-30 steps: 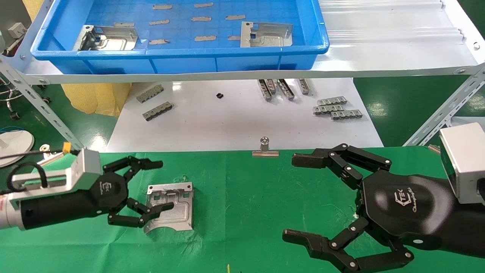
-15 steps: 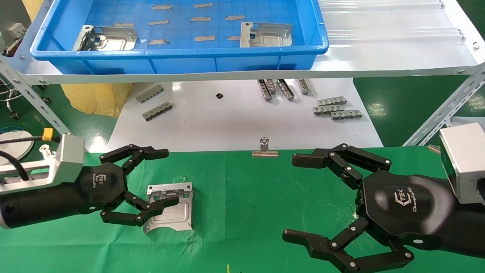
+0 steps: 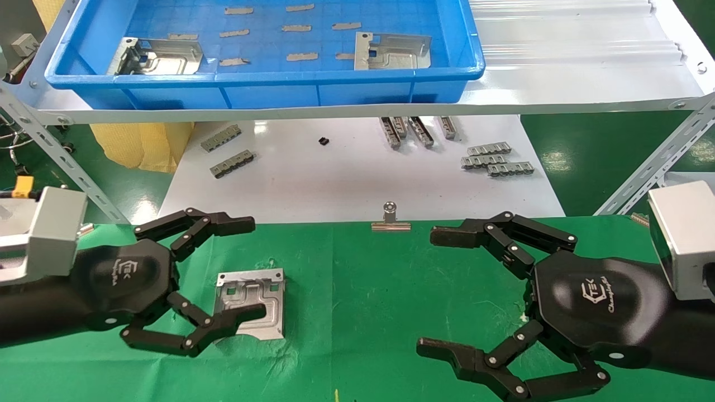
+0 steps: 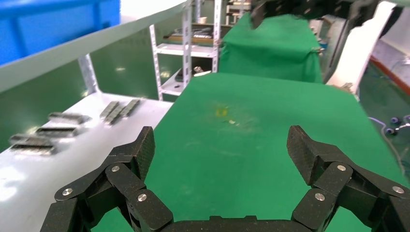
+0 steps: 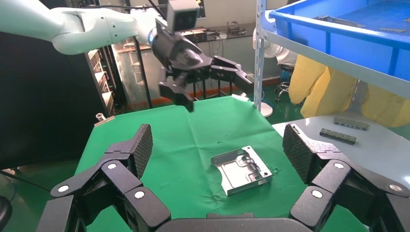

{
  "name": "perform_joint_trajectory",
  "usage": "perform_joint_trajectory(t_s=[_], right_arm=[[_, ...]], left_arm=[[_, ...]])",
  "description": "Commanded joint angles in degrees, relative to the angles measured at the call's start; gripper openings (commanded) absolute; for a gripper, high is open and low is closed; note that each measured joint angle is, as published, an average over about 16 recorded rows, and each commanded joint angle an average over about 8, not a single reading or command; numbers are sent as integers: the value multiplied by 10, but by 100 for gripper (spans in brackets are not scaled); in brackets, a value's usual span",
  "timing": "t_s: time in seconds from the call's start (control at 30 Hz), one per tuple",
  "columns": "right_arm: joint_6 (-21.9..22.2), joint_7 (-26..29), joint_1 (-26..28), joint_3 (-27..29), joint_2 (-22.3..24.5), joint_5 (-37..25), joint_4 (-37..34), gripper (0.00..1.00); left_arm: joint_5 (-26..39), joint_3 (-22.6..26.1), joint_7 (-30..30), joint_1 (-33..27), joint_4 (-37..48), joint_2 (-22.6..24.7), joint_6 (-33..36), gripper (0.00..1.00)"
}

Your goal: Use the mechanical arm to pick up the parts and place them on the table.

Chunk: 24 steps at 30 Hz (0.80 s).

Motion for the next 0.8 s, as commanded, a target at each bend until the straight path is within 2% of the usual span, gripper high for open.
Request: perform_joint_trajectory(t_s=[0.03, 0.5, 0.8], right_arm=[[0, 0, 0, 0, 0, 0, 0, 100], [0, 0, 0, 0, 0, 0, 0, 100], [0, 0, 0, 0, 0, 0, 0, 100]], left_arm=[[-5, -10, -16, 9, -25, -6, -2, 100], [-36, -71, -120, 67, -183, -45, -14, 100], [-40, -76, -124, 72, -194, -48, -16, 100]])
